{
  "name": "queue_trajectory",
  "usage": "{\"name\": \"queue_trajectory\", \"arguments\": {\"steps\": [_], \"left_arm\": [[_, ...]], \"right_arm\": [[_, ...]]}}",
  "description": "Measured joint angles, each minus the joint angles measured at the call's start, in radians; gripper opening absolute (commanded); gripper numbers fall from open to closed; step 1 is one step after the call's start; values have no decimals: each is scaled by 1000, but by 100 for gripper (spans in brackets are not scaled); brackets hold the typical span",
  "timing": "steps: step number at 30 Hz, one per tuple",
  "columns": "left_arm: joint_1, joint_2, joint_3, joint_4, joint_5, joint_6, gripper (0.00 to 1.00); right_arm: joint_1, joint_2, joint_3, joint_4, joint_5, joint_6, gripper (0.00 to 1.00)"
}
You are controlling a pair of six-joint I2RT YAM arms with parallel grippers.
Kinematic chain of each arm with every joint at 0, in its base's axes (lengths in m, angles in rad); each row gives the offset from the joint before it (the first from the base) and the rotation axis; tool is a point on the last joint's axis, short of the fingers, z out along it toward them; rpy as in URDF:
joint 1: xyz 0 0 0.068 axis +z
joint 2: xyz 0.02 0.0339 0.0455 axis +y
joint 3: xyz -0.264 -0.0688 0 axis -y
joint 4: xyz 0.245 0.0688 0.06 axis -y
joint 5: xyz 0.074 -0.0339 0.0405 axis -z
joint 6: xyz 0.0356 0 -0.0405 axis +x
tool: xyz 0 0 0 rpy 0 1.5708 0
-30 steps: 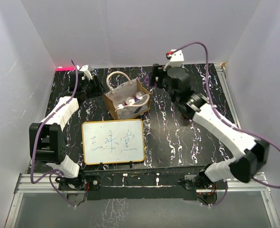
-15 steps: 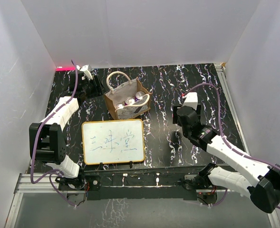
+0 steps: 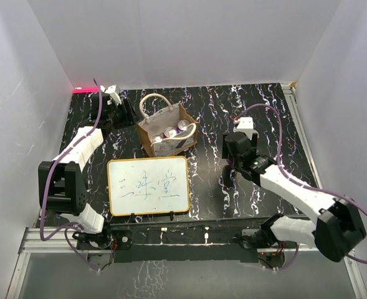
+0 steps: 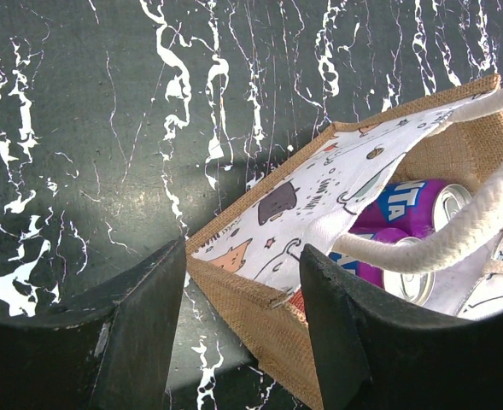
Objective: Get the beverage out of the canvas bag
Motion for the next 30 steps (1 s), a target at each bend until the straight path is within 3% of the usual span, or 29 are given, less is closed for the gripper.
{"name": "queue_trajectory", "arguments": {"steps": [15,26,28,30], "left_arm": [[0,0,0,0,0,2,55],[0,0,0,-1,2,2,55],[0,0,0,0,2,2,55],[0,0,0,0,2,2,55]], "right_arm": [[-117,347,236,50,-77,-12,7],[-171,434,247,61,-127,2,8],[-178,436,247,68,-131,6,12],[-182,438,247,68,-134,10,26]]}}
